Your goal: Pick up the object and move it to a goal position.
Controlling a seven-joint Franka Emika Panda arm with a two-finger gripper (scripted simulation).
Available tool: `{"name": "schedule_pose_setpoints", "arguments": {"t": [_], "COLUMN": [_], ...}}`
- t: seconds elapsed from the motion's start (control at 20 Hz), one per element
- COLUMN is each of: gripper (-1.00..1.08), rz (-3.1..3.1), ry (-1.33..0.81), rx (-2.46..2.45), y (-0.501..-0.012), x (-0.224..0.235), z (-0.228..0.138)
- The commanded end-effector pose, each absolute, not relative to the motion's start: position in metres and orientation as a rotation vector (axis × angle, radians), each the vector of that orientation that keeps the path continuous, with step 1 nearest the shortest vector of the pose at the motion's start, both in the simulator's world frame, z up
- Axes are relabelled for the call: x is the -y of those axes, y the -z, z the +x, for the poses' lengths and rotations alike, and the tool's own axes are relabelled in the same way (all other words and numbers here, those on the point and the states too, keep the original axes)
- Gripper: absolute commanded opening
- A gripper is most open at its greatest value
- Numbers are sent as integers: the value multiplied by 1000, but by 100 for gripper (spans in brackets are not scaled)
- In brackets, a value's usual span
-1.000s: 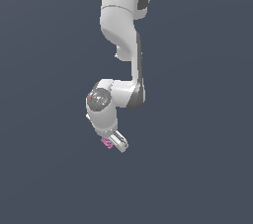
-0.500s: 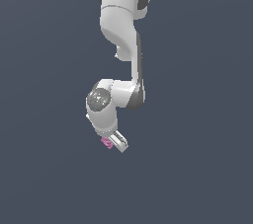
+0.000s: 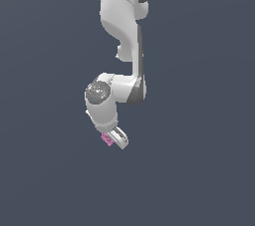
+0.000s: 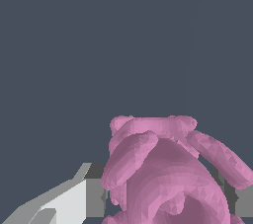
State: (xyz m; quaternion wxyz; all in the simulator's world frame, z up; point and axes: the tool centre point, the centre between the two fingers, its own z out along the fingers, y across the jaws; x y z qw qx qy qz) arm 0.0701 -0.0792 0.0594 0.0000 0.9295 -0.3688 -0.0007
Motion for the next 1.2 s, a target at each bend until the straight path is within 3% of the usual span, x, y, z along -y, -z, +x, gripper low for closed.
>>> {"name": "schedule_pose_setpoints", "arguments": {"t": [0.0,1.15], "gripper": [-100,-100], "rz": [2920,2922], "ry": [1,2], "rx": [1159,1160], "y": [-70,-253], "x": [81,103], "z": [64,-37]}}
